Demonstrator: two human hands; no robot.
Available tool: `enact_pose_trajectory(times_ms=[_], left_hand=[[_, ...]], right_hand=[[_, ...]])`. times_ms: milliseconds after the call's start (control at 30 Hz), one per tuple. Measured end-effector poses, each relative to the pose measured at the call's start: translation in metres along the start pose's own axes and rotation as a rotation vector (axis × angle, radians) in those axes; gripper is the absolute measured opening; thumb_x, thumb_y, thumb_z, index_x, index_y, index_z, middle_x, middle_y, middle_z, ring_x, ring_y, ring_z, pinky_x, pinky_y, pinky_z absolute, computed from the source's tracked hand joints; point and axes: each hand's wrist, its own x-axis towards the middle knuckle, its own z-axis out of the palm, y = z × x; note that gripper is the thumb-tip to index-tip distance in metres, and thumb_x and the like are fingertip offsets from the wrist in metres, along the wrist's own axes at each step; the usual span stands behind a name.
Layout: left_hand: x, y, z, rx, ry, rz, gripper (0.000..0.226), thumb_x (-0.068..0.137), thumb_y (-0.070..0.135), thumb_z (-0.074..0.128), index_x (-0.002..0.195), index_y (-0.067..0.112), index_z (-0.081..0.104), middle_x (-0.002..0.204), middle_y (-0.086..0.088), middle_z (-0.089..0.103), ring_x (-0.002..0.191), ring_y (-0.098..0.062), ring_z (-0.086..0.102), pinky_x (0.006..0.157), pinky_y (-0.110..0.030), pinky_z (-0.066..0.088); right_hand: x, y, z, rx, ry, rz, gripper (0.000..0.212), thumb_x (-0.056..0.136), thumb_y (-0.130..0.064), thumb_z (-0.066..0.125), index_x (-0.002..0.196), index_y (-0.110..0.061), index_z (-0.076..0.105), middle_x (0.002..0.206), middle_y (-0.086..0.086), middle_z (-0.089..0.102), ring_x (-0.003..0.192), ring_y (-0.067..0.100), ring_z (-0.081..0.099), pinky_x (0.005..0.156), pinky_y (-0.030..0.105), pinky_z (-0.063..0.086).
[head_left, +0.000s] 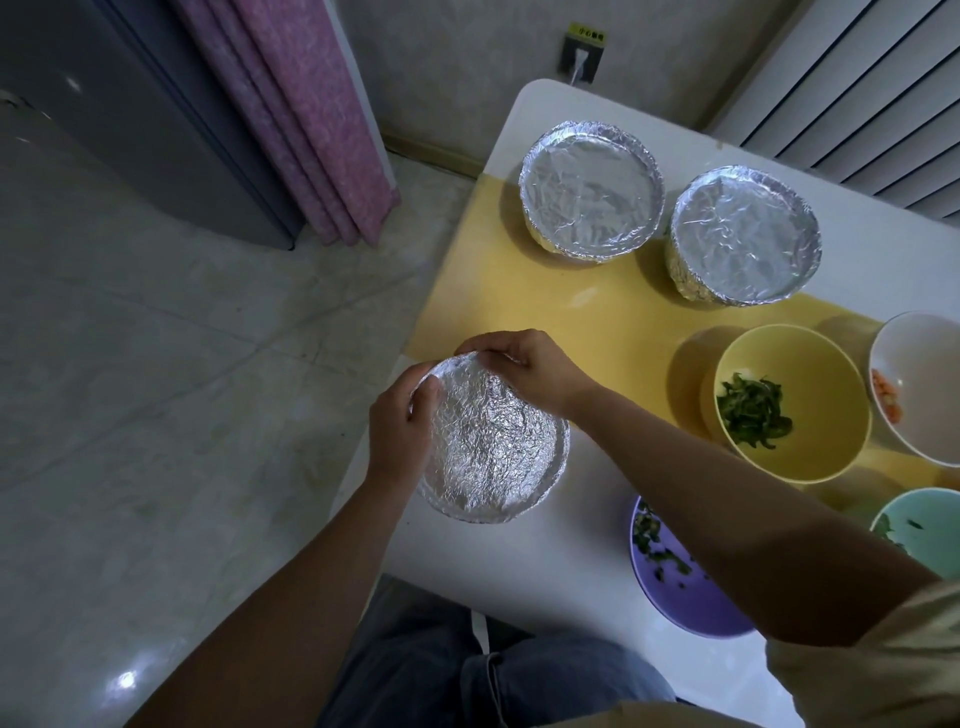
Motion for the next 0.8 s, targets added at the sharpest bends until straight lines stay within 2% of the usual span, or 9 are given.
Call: enact_pose_trajectory(times_ms=[67,133,233,333,400,500,600,733,800], left_hand=[[0.0,-0.002,0.001,0.016,0.003,0.001,0.028,0.098,0.013,0.049,0.114,0.002,0.068,0.089,-0.013,0.072,0.071,-0.014,0.057,0.062,-0.002,0.036],[-0.001,-0.003,0.001,0.018,0.004,-0.015,0.024,0.099,0.007,0.051,0.115,0.002,0.068,0.094,-0.015,0.073,0.076,-0.017,0.06,0.063,-0.002,0.036],[-0.002,-0.006,0.0,-0.009,0.066,-0.055,0.028,0.097,0.01,0.049,0.117,0.0,0.067,0.105,-0.014,0.071,0.09,-0.021,0.063,0.069,-0.006,0.039],[-0.001,-0.005,-0.002,-0.073,0.271,-0.157,0.032,0.094,0.011,0.043,0.113,-0.003,0.065,0.103,-0.019,0.069,0.089,-0.024,0.061,0.07,-0.018,0.039],[-0.004,0.001,-0.004,-0.164,0.374,-0.265,0.028,0.098,0.005,0.041,0.115,-0.002,0.062,0.106,-0.018,0.066,0.088,-0.021,0.056,0.073,-0.021,0.039],[-0.017,0.007,0.0,-0.241,0.411,-0.391,0.028,0.1,0.005,0.036,0.12,-0.002,0.055,0.109,-0.012,0.06,0.092,-0.019,0.052,0.073,-0.021,0.036],[-0.036,0.007,0.006,-0.319,0.441,-0.454,0.026,0.098,0.004,0.036,0.118,-0.002,0.053,0.106,-0.008,0.055,0.093,-0.021,0.051,0.071,-0.022,0.034],[-0.035,0.006,-0.001,-0.35,0.405,-0.48,0.034,0.1,0.012,0.039,0.131,0.004,0.051,0.129,-0.008,0.057,0.116,-0.022,0.053,0.094,-0.028,0.04],[-0.026,0.006,-0.006,-0.338,0.337,-0.401,0.041,0.103,0.012,0.038,0.142,0.007,0.046,0.141,-0.001,0.05,0.124,-0.003,0.048,0.101,-0.014,0.034]], right_hand=[[0.001,-0.001,0.0,-0.03,-0.031,0.02,0.027,0.1,-0.004,0.048,0.115,-0.01,0.068,0.053,-0.018,0.053,0.046,0.005,0.037,0.055,0.016,0.033],[0.002,-0.007,-0.003,-0.05,-0.085,0.007,0.028,0.101,-0.007,0.045,0.119,-0.012,0.066,0.075,-0.004,0.065,0.062,0.009,0.048,0.065,0.021,0.04],[0.0,-0.009,-0.01,-0.084,-0.139,0.004,0.032,0.101,-0.015,0.05,0.132,-0.013,0.058,0.123,-0.006,0.061,0.106,0.001,0.054,0.091,0.009,0.037],[-0.01,-0.007,-0.013,0.027,0.133,0.069,0.04,0.099,-0.02,0.054,0.139,-0.012,0.05,0.136,-0.002,0.056,0.124,0.008,0.051,0.106,0.021,0.036],[-0.018,-0.004,-0.011,0.153,0.339,0.148,0.038,0.099,-0.014,0.053,0.136,-0.007,0.051,0.135,0.004,0.058,0.124,0.015,0.053,0.105,0.024,0.039],[-0.036,0.0,0.003,0.285,0.409,0.313,0.04,0.1,-0.014,0.05,0.138,-0.003,0.049,0.137,0.009,0.055,0.124,0.016,0.052,0.1,0.015,0.035],[-0.054,0.004,0.029,0.442,0.369,0.389,0.038,0.102,-0.021,0.047,0.137,-0.007,0.051,0.134,0.009,0.058,0.122,0.019,0.054,0.108,0.035,0.039],[-0.062,0.0,0.046,0.545,0.438,0.38,0.038,0.103,-0.025,0.047,0.137,-0.01,0.052,0.131,0.004,0.06,0.121,0.019,0.056,0.107,0.041,0.042],[-0.06,-0.001,0.045,0.548,0.481,0.379,0.041,0.102,-0.024,0.048,0.141,-0.009,0.048,0.139,0.005,0.053,0.128,0.018,0.049,0.112,0.039,0.036]])
